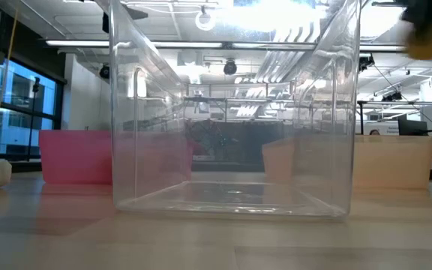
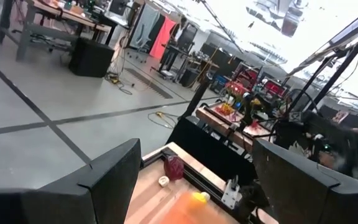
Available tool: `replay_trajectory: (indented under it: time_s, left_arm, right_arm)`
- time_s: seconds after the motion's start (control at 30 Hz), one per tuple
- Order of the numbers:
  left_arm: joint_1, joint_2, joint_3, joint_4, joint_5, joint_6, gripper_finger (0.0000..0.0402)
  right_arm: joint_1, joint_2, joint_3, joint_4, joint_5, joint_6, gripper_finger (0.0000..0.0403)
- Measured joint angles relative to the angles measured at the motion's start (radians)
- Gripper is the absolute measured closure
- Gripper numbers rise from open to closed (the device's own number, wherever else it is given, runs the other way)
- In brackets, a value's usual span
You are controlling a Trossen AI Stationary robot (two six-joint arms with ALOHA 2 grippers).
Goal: Sort produce into baskets
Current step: Put the lemon into the pink bin
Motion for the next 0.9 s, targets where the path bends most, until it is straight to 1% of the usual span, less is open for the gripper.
replay_trajectory:
  time_s: [0.07, 0.1, 0.17, 0.2, 0.23, 0.3, 0.37, 0.4, 0.53, 0.63, 0.7, 0.77, 0.83, 0.9]
  left_arm:
    - [0.0, 0.0, 0.0, 0.001, 0.0, -0.007, 0.0106]
    - [0.0, 0.0, 0.0, 0.001, 0.0, -0.011, 0.0106]
    - [0.0, 0.0, 0.0, 0.001, 0.0, -0.02, 0.0106]
    - [0.0, 0.0, 0.0, 0.001, 0.0, -0.028, 0.0106]
    - [0.0, 0.0, 0.0, 0.002, 0.0, -0.034, 0.0106]
    - [-0.002, 0.0, 0.0, 0.007, 0.0, -0.042, 0.0106]
    - [-0.01, 0.0, 0.0, 0.033, 0.0, -0.042, 0.0106]
    - [-0.017, 0.0, 0.0, 0.052, 0.0, -0.04, 0.0106]
    - [-0.043, 0.0, 0.0, 0.134, 0.001, -0.034, 0.0106]
    - [-0.058, 0.0, 0.0, 0.173, -0.009, -0.038, 0.0106]
    - [-0.063, 0.0, 0.0, 0.18, -0.023, -0.055, 0.0106]
    - [-0.068, 0.0, 0.0, 0.18, -0.026, -0.069, 0.0106]
    - [-0.069, 0.0, 0.0, 0.18, -0.027, -0.078, 0.0106]
    - [-0.069, 0.0, 0.0, 0.18, -0.027, -0.083, 0.0106]
  right_arm:
    - [-0.096, -0.011, 0.032, 0.12, 0.158, -0.1, 0.023]
    - [-0.15, -0.01, 0.037, 0.201, 0.206, -0.17, 0.023]
    - [-0.256, 0.011, 0.033, 0.427, 0.243, -0.329, 0.0231]
    - [-0.304, 0.027, 0.019, 0.558, 0.233, -0.412, 0.0232]
    - [-0.348, 0.049, -0.002, 0.694, 0.201, -0.494, 0.0233]
    - [-0.422, 0.115, -0.039, 0.944, 0.103, -0.641, 0.0233]
    - [-0.481, 0.204, -0.059, 1.153, -0.004, -0.739, 0.0231]
    - [-0.504, 0.254, -0.062, 1.24, -0.051, -0.761, 0.0229]
    - [-0.566, 0.462, -0.046, 1.547, -0.21, -0.758, 0.0218]
    - [-0.583, 0.599, -0.001, 1.686, -0.259, -0.751, 0.0211]
    - [-0.589, 0.673, 0.041, 1.715, -0.262, -0.703, 0.0206]
    - [-0.593, 0.735, 0.088, 1.706, -0.263, -0.623, 0.0202]
    - [-0.598, 0.778, 0.129, 1.691, -0.263, -0.529, 0.0199]
    - [-0.602, 0.806, 0.165, 1.66, -0.263, -0.472, 0.0197]
